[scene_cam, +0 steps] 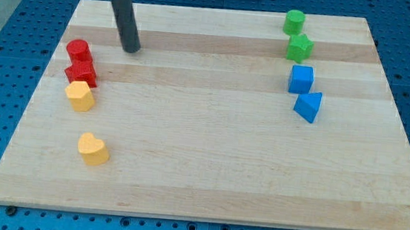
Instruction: Move the red circle into the red star
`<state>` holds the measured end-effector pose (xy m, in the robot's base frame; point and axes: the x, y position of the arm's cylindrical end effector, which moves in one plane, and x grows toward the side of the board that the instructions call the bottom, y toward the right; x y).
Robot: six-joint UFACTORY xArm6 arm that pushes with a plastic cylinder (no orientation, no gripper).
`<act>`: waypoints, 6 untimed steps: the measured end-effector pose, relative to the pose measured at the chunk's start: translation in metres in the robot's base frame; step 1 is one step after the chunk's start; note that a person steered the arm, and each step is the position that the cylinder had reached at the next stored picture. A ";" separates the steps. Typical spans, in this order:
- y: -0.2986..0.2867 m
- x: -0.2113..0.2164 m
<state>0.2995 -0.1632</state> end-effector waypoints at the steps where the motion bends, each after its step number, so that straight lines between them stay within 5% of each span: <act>1: -0.061 -0.064; 2: -0.139 -0.058; 4: -0.142 0.033; 6: -0.118 0.032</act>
